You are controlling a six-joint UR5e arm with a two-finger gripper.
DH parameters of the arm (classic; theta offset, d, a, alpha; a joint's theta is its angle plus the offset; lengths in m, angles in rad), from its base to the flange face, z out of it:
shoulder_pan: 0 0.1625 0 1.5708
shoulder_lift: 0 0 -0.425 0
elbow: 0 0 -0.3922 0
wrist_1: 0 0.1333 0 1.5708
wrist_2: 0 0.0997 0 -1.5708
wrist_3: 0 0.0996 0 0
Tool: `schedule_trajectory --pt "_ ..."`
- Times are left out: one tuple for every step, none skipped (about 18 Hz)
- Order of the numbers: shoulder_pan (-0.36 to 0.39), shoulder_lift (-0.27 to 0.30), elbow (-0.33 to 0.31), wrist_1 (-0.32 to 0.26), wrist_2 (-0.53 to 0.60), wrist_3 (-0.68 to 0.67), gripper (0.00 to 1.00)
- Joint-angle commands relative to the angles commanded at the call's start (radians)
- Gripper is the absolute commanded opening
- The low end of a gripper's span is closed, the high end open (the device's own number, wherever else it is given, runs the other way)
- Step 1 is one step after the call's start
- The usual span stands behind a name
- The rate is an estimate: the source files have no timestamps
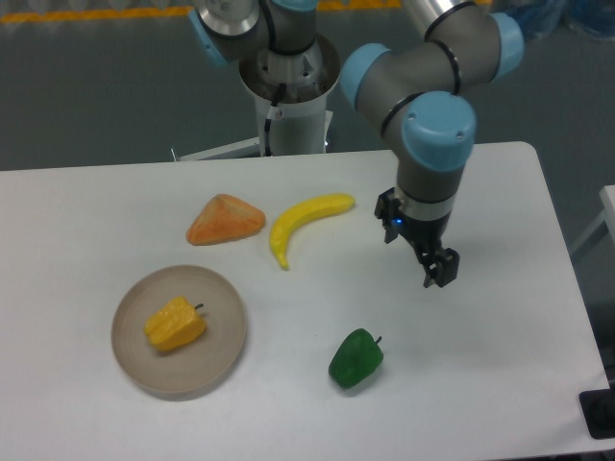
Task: Place the yellow pepper on the plate
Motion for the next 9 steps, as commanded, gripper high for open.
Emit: schedule_trajectory --pt "0.000 -0.003 -0.002 0.000 0.001 0.000 1.00" --pt "0.002 -0.005 -0.003 0.000 0.002 0.000 1.00" --pt "0.002 -0.003 -0.005 0.000 0.005 0.000 1.00" --pt "0.002 -0.003 -0.005 0.000 0.009 0.000 1.00" --pt "0.002 -0.003 -0.006 0.000 0.009 0.000 1.00" --pt "0.002 -0.003 -0.005 0.000 0.011 0.000 1.00" --pt "0.005 -0.002 -0.005 0.000 0.012 -0.002 1.00" --pt "0.005 0.000 -0.005 0.000 0.012 -0.002 1.00" --pt "0.003 -0.002 -0.006 0.000 0.014 -0.002 1.00"
